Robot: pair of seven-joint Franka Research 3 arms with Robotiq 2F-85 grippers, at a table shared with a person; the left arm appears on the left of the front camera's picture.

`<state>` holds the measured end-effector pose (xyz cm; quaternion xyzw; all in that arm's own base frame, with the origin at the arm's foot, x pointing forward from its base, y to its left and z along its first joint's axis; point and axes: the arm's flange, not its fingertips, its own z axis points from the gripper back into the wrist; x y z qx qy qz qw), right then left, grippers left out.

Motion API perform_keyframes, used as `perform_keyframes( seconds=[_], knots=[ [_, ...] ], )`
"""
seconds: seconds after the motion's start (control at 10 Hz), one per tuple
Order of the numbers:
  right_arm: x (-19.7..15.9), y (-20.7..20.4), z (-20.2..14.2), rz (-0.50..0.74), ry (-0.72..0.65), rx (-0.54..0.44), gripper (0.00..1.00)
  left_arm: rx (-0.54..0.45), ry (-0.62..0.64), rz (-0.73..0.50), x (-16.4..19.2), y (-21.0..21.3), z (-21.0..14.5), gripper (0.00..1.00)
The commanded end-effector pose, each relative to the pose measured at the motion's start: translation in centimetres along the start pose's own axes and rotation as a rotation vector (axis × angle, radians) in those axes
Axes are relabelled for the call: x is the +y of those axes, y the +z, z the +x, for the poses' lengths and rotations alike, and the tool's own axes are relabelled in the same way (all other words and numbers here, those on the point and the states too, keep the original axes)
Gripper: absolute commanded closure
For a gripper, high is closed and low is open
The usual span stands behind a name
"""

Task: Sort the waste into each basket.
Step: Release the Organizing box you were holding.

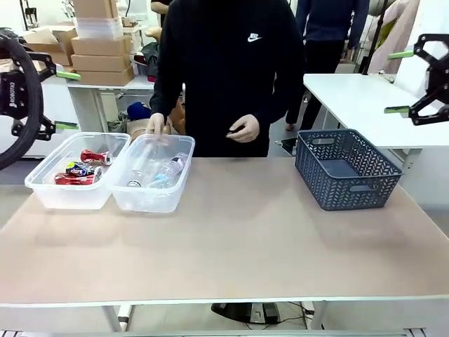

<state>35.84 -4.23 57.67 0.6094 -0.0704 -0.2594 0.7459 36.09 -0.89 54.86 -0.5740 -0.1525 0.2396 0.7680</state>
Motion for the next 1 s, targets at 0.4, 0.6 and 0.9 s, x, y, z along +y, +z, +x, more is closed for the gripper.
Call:
perform_keyframes(
  seconds=[0.4, 0.6, 0.9],
  knots=[
    [0.15, 0.25, 0.11, 0.028, -0.002, 0.01, 0.0, 0.003, 0.006, -0.023, 0.24, -0.11, 0.11, 0.0],
    [0.15, 0.25, 0.11, 0.028, -0.002, 0.01, 0.0, 0.003, 0.006, -0.023, 0.24, -0.11, 0.11, 0.0],
    [0.15, 0.25, 0.11, 0.028, -0.002, 0.01, 0.0, 0.003, 0.006, -0.023, 0.24, -0.11, 0.11, 0.0]
  ],
)
